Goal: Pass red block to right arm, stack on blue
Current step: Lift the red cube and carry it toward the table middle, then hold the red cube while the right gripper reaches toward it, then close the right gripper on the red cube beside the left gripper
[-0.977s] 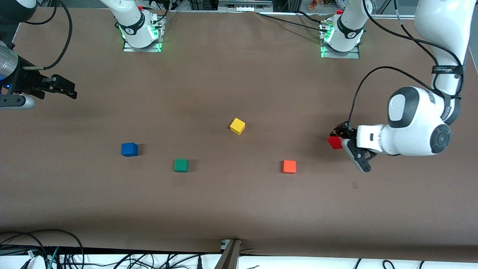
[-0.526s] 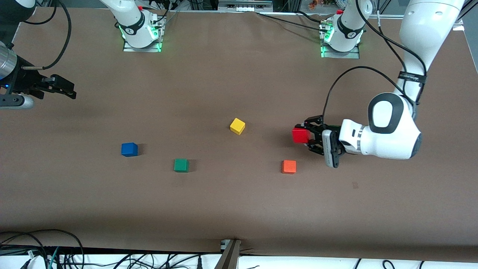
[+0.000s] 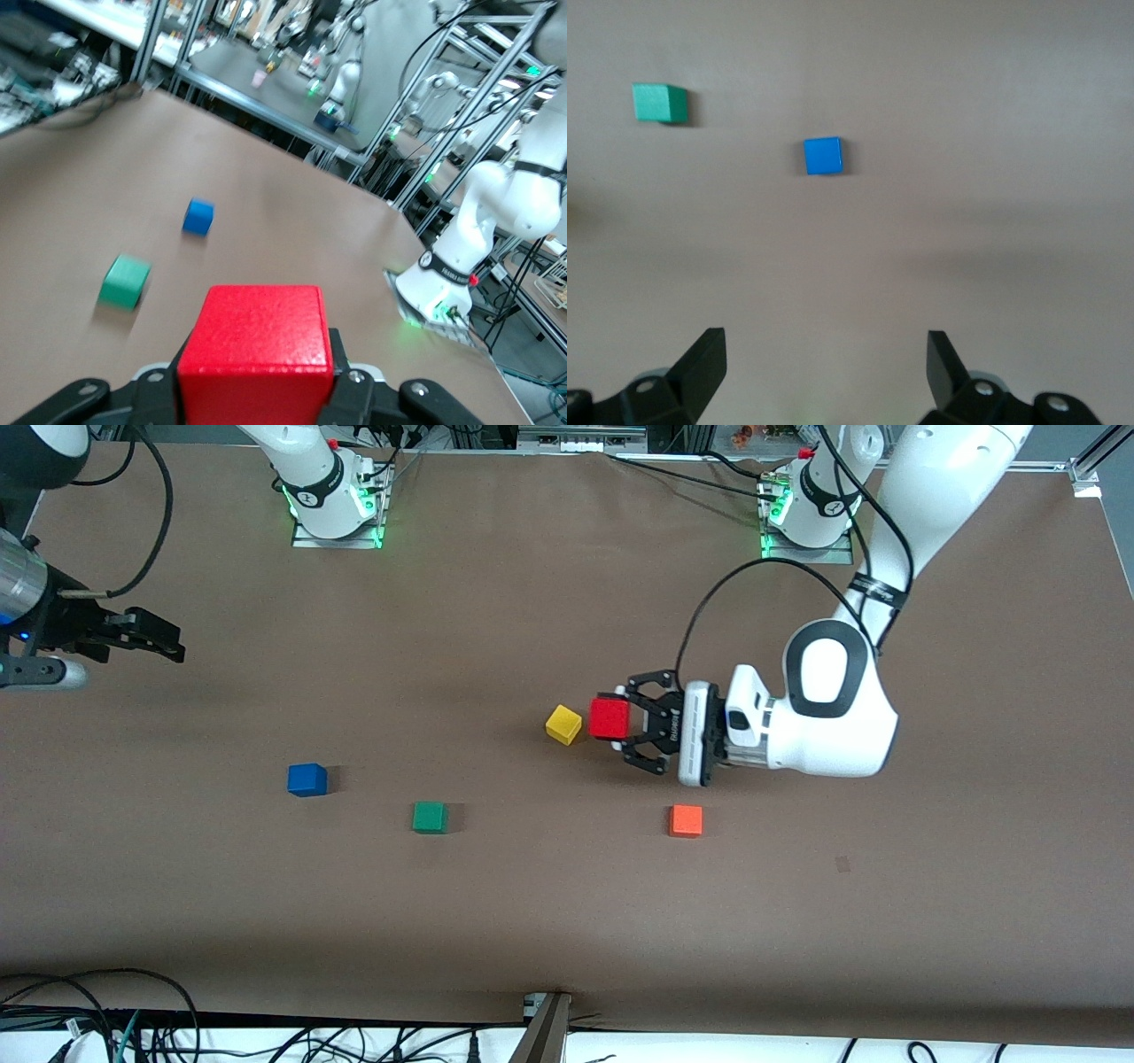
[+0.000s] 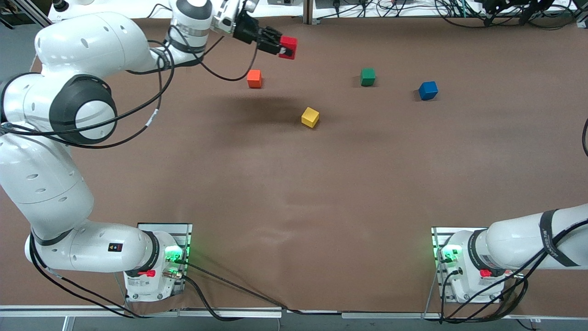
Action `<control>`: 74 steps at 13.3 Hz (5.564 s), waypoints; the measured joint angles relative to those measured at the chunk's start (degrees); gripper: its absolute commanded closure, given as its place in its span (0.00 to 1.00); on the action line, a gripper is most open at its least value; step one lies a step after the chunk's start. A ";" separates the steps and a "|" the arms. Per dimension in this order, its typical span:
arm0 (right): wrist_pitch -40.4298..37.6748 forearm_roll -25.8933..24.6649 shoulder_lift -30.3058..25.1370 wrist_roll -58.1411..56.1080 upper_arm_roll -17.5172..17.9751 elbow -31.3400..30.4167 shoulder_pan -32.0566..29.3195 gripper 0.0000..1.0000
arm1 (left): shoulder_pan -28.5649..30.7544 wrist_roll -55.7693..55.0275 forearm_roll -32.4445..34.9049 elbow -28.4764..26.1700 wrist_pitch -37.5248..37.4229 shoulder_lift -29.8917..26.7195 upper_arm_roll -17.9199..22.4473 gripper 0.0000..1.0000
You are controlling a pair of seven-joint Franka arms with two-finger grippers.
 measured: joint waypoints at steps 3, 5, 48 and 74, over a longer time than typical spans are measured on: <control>-0.46 0.00 3.11 -0.19 0.00 -0.01 0.00 0.00 | -1.94 10.71 -5.72 0.20 0.60 0.38 0.02 1.00; -0.76 0.00 3.89 -1.07 0.01 0.01 0.02 0.00 | -3.87 17.17 -10.61 0.20 3.07 1.13 -0.02 1.00; 20.98 89.80 20.37 -23.68 17.94 -16.12 -2.76 0.00 | -9.82 24.15 -19.62 0.91 11.66 2.97 0.44 1.00; 35.02 95.64 19.54 -23.07 21.21 -14.86 3.28 0.97 | -9.91 24.21 -21.37 1.06 11.45 3.19 0.42 0.00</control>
